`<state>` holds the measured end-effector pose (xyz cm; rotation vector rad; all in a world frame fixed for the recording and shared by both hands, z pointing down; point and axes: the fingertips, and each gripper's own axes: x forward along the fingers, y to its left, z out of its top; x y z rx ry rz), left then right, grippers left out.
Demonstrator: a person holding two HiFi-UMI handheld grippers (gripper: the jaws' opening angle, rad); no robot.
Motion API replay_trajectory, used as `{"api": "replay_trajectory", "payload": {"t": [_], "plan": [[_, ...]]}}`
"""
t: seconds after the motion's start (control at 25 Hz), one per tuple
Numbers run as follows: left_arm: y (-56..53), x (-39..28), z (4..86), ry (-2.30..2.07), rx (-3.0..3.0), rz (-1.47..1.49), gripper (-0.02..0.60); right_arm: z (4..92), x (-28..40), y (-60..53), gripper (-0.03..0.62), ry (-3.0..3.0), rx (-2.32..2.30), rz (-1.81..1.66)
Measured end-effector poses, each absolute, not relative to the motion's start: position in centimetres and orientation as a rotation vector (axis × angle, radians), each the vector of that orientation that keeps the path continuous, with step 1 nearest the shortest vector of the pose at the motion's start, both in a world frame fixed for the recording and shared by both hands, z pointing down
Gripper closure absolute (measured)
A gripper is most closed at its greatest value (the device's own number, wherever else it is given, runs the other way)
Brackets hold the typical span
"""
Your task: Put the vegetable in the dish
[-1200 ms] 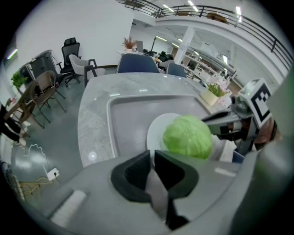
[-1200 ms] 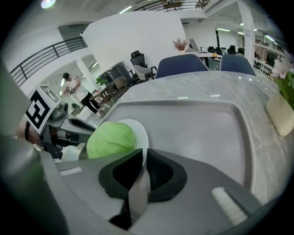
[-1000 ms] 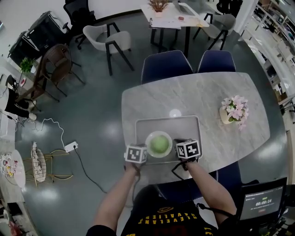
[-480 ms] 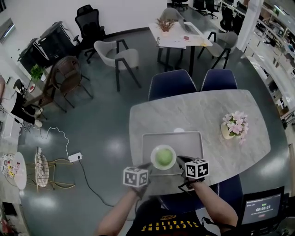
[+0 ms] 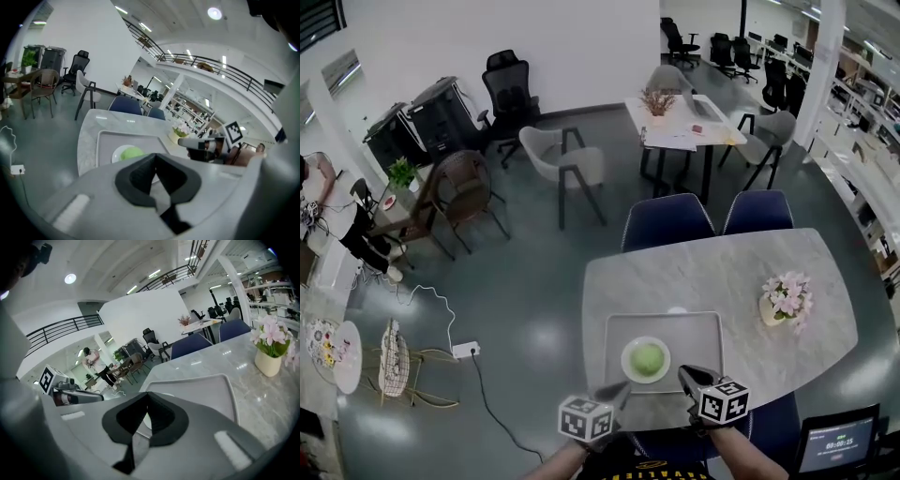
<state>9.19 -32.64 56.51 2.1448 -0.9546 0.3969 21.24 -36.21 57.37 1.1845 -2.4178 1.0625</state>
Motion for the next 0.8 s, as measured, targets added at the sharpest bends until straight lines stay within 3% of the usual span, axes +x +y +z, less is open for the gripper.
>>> {"api": "replay_trajectory", "payload": {"t": [0.8], "plan": [[-28.9, 12.8, 51.0, -0.878, 2.410, 0.329, 0.581, 50.4, 19.5, -31.4, 0.588, -2.665, 1.232, 0.765]]}}
